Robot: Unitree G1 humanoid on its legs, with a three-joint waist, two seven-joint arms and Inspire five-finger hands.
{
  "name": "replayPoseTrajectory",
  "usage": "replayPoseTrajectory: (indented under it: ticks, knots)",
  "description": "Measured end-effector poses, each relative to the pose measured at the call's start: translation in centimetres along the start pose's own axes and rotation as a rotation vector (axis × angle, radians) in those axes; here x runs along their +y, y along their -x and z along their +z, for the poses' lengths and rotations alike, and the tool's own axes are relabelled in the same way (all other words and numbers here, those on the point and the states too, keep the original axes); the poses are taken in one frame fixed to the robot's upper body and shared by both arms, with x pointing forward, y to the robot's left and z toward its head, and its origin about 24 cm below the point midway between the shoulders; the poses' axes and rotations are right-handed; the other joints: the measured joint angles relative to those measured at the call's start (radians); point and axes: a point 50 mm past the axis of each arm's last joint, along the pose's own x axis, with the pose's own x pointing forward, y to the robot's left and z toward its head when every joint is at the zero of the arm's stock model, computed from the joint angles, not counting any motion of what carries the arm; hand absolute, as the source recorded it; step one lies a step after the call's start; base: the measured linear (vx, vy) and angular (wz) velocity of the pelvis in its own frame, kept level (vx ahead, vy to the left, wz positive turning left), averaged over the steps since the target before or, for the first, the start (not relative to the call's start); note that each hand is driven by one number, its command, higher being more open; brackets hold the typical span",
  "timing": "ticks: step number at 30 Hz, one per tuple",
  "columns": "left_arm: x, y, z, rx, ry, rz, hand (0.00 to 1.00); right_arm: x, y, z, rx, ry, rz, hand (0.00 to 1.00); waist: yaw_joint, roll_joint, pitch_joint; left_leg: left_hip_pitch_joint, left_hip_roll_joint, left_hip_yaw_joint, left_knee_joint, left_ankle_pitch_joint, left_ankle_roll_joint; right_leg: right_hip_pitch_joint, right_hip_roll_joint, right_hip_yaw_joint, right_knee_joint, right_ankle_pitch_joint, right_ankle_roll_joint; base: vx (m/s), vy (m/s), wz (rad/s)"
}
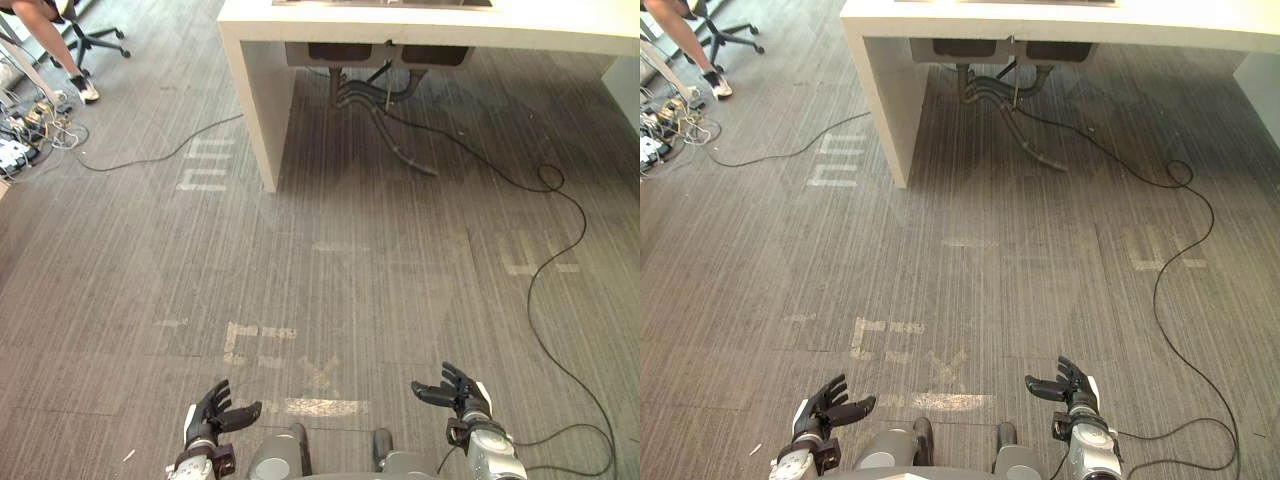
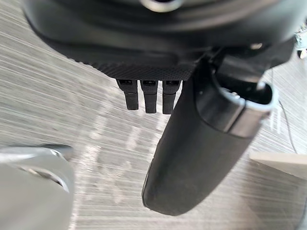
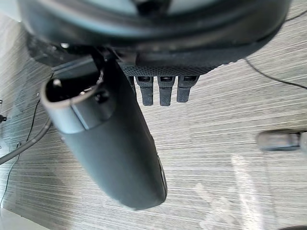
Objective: Walk over to the sink, pick up the cup, carry it to the dishwasher, place the cup inside the dishwasher, then close the dishwasher door
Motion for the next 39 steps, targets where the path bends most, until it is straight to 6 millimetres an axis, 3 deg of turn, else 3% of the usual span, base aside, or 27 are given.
replayPoseTrajectory:
  ticks: [2, 3, 5, 8, 9, 11, 12, 13, 14, 15, 16, 18, 20, 22, 24, 25, 26, 27, 28, 30, 32, 33, 34, 35, 37, 38, 39]
  knots:
    - [-0.6, 0.0, 0.6, -0.025, -0.008, -0.018, 0.90, 0.1, 0.0, 0.5, -0.024, -0.002, 0.002, 0.90, -0.003, 0.002, 0.009, 0.020, -0.006, 0.003, 0.005, -0.026, 0.013, -0.094, -0.017, -0.022, 0.226, -0.016, 0.003, 0.26, 0.129, -0.02]
    - [-1.0, -0.2, 1.3, -0.051, -0.013, -0.031, 0.90, 0.1, 0.2, 0.7, -0.040, -0.004, 0.006, 0.90, -0.009, -0.007, 0.037, 0.083, -0.026, 0.000, 0.000, -0.060, 0.027, -0.206, -0.047, -0.051, 0.510, -0.023, -0.002, 0.30, 0.136, 0.10]
    - [-0.9, -0.2, 1.2, -0.048, -0.014, -0.026, 0.90, -0.1, 0.4, 0.0, -0.018, -0.001, 0.002, 0.90, -0.017, 0.000, 0.044, 0.163, -0.031, -0.003, -0.015, -0.106, 0.026, -0.269, -0.055, -0.099, 0.583, -0.050, -0.041, 0.41, 0.117, 0.18]
    - [-0.2, -0.6, 1.9, -0.064, -0.009, -0.006, 0.90, -0.2, 0.2, 0.0, -0.010, 0.005, 0.002, 0.90, -0.047, 0.008, 0.052, 0.247, -0.024, -0.034, -0.081, -0.133, 0.017, -0.375, -0.034, -0.196, 0.437, -0.049, -0.058, 0.62, 0.044, 0.37]
    - [-0.4, -1.0, 2.4, -0.070, 0.002, 0.005, 0.90, -0.8, -0.1, 0.0, 0.013, 0.022, -0.010, 0.90, -0.066, 0.032, 0.066, 0.315, 0.011, -0.063, -0.139, -0.130, 0.006, -0.411, 0.018, -0.231, 0.270, 0.002, -0.091, 0.67, -0.042, 0.73]
    - [0.0, -1.1, 2.8, -0.079, -0.002, 0.012, 0.90, -1.4, 0.1, -1.0, 0.046, 0.032, -0.024, 0.90, -0.072, 0.021, 0.059, 0.346, 0.013, -0.112, -0.127, -0.134, -0.012, -0.408, 0.056, -0.234, 0.067, 0.159, -0.136, 0.76, -0.105, 0.75]
    - [-0.1, -1.3, 2.5, -0.066, 0.004, 0.016, 0.90, -2.3, 0.5, -1.9, 0.075, 0.046, -0.044, 0.90, -0.080, 0.028, 0.053, 0.361, 0.023, -0.153, -0.052, -0.146, -0.034, -0.397, 0.058, -0.248, 0.090, 0.247, -0.269, 0.83, -0.155, 0.53]
    - [-0.3, -1.4, 2.7, -0.066, 0.025, 0.023, 0.90, -2.3, 0.2, -1.5, 0.080, 0.046, -0.045, 0.90, -0.081, 0.053, 0.056, 0.313, 0.065, -0.162, 0.098, -0.087, -0.059, -0.374, 0.079, -0.272, 0.139, 0.174, -0.278, 0.98, -0.209, 0.39]
    - [-0.3, -1.5, 2.9, -0.072, 0.032, 0.023, 0.90, -2.1, 0.1, -1.3, 0.073, 0.044, -0.040, 0.90, -0.081, 0.053, 0.057, 0.279, 0.073, -0.169, 0.192, -0.022, -0.045, -0.353, 0.086, -0.274, 0.145, 0.147, -0.284, 0.80, -0.175, 0.02]
    - [-0.7, -1.6, 3.1, -0.078, 0.044, 0.018, 0.90, -1.7, 0.1, -1.0, 0.057, 0.021, -0.033, 0.90, -0.080, 0.051, 0.058, 0.201, 0.088, -0.183, 0.393, 0.184, -0.030, -0.273, 0.103, -0.273, 0.118, 0.110, -0.293, 0.95, -0.207, -0.02]
    - [-1.1, -1.5, 3.4, -0.093, 0.051, 0.006, 0.90, -1.3, 0.1, -0.8, 0.042, -0.007, -0.028, 0.90, -0.072, 0.048, 0.062, 0.133, 0.121, -0.175, 0.578, 0.235, -0.035, -0.164, 0.127, -0.266, 0.061, 0.089, -0.298, 0.78, -0.143, -0.07]
    - [-1.6, -1.5, 4.5, -0.139, 0.064, -0.010, 0.90, -0.5, 0.0, -0.4, 0.018, -0.047, -0.017, 0.90, -0.055, 0.030, 0.072, 0.038, 0.159, -0.133, 0.756, 0.200, -0.026, -0.047, 0.143, -0.252, 0.012, 0.077, -0.316, 0.62, -0.055, -0.09]
    - [-2.4, -1.1, 6.8, -0.237, 0.084, -0.037, 0.90, 0.7, 0.0, 0.6, -0.031, -0.093, -0.004, 0.90, -0.025, -0.021, 0.081, -0.119, 0.166, -0.065, 0.818, 0.144, -0.009, 0.089, 0.127, -0.218, -0.076, 0.050, -0.306, 0.61, -0.013, -0.09]
    - [-3.4, -0.6, 8.8, -0.327, 0.094, -0.076, 0.90, 0.8, -0.2, 1.2, -0.058, -0.097, -0.008, 0.90, -0.007, -0.025, 0.081, -0.254, 0.148, -0.048, 0.720, 0.098, -0.006, 0.187, 0.115, -0.212, -0.157, 0.020, -0.261, 0.58, 0.047, -0.05]
    - [-4.3, 0.5, 10.9, -0.426, 0.109, -0.107, 0.90, 0.7, -0.6, 1.7, -0.058, -0.092, -0.020, 0.90, 0.016, -0.028, 0.095, -0.321, 0.062, -0.037, 0.353, 0.093, -0.010, 0.291, 0.068, -0.202, -0.200, -0.027, -0.208, 0.61, 0.159, -0.08]
    - [-4.5, 0.9, 11.3, -0.451, 0.114, -0.116, 0.90, 0.6, -0.6, 1.5, -0.051, -0.088, -0.025, 0.90, 0.025, -0.029, 0.096, -0.322, 0.039, -0.039, 0.236, 0.119, -0.021, 0.311, 0.055, -0.194, -0.206, -0.041, -0.197, 0.74, 0.279, -0.31]
    - [-4.8, 2.0, 12.1, -0.507, 0.135, -0.127, 0.90, 0.2, -0.5, 1.0, -0.030, -0.079, -0.034, 0.90, 0.045, -0.012, 0.086, -0.310, 0.011, -0.064, -0.008, 0.215, -0.039, 0.349, 0.047, -0.169, -0.226, -0.072, -0.160, 0.75, 0.321, -0.58]
    - [-4.9, 2.9, 13.2, -0.568, 0.142, -0.132, 0.90, 0.3, -0.4, 0.2, 0.005, -0.082, -0.035, 0.90, 0.069, -0.027, 0.083, -0.301, -0.011, -0.054, 0.019, 0.322, 0.040, 0.384, 0.017, -0.136, -0.229, -0.111, -0.128, 0.89, 0.403, -0.44]
    - [-5.1, 3.7, 14.6, -0.633, 0.154, -0.141, 0.90, 0.6, -0.4, 0.1, 0.008, -0.083, -0.029, 0.90, 0.067, -0.034, 0.076, -0.324, -0.030, -0.043, 0.093, 0.250, 0.071, 0.372, -0.015, -0.126, -0.176, -0.110, -0.128, 0.65, 0.313, -0.24]
    - [-5.8, 5.2, 16.1, -0.719, 0.168, -0.173, 0.90, 0.6, -0.1, -0.1, 0.008, -0.085, -0.027, 0.90, 0.082, -0.035, 0.074, -0.315, -0.040, -0.019, 0.157, 0.179, 0.094, 0.337, -0.048, -0.093, -0.049, -0.105, -0.119, 0.56, 0.286, -0.13]
    - [-6.5, 7.4, 18.0, -0.833, 0.173, -0.231, 0.90, 0.8, 0.0, -0.2, 0.007, -0.087, -0.020, 0.90, 0.091, -0.036, 0.073, -0.250, -0.064, 0.004, 0.169, 0.105, 0.111, 0.230, -0.095, -0.052, 0.249, -0.045, -0.029, 0.64, 0.324, -0.22]
    - [-6.9, 8.7, 19.2, -0.908, 0.169, -0.266, 0.90, 1.2, 0.1, -0.1, 0.000, -0.088, -0.009, 0.90, 0.084, -0.040, 0.074, -0.179, -0.085, 0.016, 0.149, 0.072, 0.116, 0.132, -0.131, -0.020, 0.510, 0.044, 0.045, 0.55, 0.238, -0.16]
    - [-6.9, 10.2, 20.3, -0.986, 0.173, -0.288, 0.90, 1.9, 0.3, -0.2, -0.008, -0.086, 0.016, 0.90, 0.071, -0.038, 0.073, -0.095, -0.098, 0.021, 0.122, 0.042, 0.116, 0.042, -0.146, -0.017, 0.723, 0.065, 0.050, 0.54, 0.207, -0.12]
    - [-6.9, 11.4, 21.1, -1.054, 0.188, -0.300, 0.90, 2.5, 0.5, -0.4, -0.009, -0.084, 0.038, 0.90, 0.058, -0.034, 0.070, -0.032, -0.098, 0.019, 0.096, 0.025, 0.117, -0.016, -0.143, -0.033, 0.819, 0.060, 0.040, 0.42, 0.140, -0.06]
    - [-6.7, 13.4, 22.4, -1.183, 0.214, -0.298, 0.90, 3.4, 0.9, -0.7, -0.012, -0.091, 0.071, 0.90, 0.041, -0.033, 0.068, 0.064, -0.095, 0.010, 0.038, 0.005, 0.110, -0.103, -0.137, -0.086, 0.871, 0.031, -0.007, 0.43, 0.091, 0.03]
    - [-6.5, 14.7, 23.2, -1.275, 0.239, -0.292, 0.90, 3.9, 1.2, -1.1, -0.005, -0.102, 0.084, 0.90, 0.026, -0.031, 0.063, 0.125, -0.086, 0.001, 0.005, -0.013, 0.100, -0.170, -0.127, -0.135, 0.844, 0.008, -0.044, 0.57, 0.042, 0.15]
    - [-6.3, 15.7, 23.8, -1.347, 0.266, -0.277, 0.90, 4.1, 1.4, -1.6, 0.009, -0.107, 0.090, 0.90, 0.014, -0.028, 0.051, 0.174, -0.072, -0.012, -0.018, -0.034, 0.086, -0.226, -0.113, -0.181, 0.761, -0.007, -0.060, 0.47, -0.009, 0.21]
